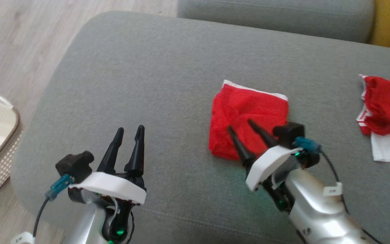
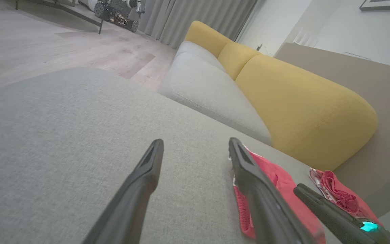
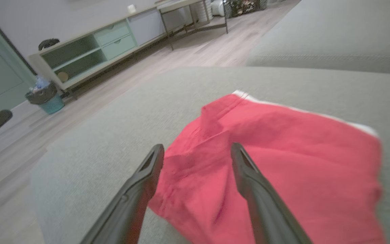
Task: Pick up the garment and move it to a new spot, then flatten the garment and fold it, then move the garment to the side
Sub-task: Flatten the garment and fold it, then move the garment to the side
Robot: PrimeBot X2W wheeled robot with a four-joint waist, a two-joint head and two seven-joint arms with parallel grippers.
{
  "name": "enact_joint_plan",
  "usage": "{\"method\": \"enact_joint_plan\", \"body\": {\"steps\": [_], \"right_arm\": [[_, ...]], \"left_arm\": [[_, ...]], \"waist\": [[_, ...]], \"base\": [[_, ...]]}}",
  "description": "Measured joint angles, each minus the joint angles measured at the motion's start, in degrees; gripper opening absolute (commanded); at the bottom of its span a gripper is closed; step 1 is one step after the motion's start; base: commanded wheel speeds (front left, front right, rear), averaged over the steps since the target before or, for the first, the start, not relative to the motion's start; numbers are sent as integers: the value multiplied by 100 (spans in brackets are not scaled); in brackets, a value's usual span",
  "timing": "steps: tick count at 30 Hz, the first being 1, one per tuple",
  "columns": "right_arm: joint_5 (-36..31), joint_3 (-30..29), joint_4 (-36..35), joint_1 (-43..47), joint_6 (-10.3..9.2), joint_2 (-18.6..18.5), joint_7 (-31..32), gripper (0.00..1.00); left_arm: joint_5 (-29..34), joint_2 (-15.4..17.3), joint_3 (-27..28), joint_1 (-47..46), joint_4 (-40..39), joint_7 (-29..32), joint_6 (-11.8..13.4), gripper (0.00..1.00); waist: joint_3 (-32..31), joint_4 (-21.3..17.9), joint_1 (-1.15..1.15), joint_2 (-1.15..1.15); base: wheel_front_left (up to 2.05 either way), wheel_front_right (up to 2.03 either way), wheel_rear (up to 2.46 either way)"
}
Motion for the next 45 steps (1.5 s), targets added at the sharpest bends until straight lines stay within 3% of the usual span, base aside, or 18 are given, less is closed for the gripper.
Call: {"method": "enact_joint_plan", "body": {"steps": [4, 10, 16, 21, 26, 37, 45], "right_arm": [[-121, -460, -242, 14, 0, -156, -205, 100], [-816, -1441, -821, 426, 0, -482, -423, 100], [-1482, -2353, -1400, 1179, 0, -449, -478, 100], [-1954, -3020, -2020, 1784, 0, -199, -524, 100], [-2328, -3211, -2359, 2213, 0, -35, -527, 100], [-2452, -3219, -2655, 2297, 0, 57, -455, 100], [-1866, -2727, -2247, 1883, 0, 64, 35, 100]], "left_arm": [[5, 0, 32, 10, -27, 0, 0, 100], [5, 1, 85, 119, -119, 0, 0, 100], [5, 0, 86, 119, -189, 0, 1, 100], [64, 0, 152, 183, -296, 0, 1, 100], [121, 0, 286, 488, -405, 0, 1, 100], [196, 3, 361, 583, -513, 0, 1, 100], [192, 4, 221, 490, -510, 0, 1, 100]], "waist": [[-118, -235, 0, 0], [-286, -584, 0, 0], [-374, -794, 0, 0], [-426, -934, 0, 0], [-436, -1028, 0, 0], [-304, -1028, 0, 0], [18, -863, 0, 0]], "base": [[0, 0, 0], [0, 0, 0], [0, 0, 0], [0, 0, 0], [0, 0, 0], [0, 0, 0], [0, 0, 0]]}}
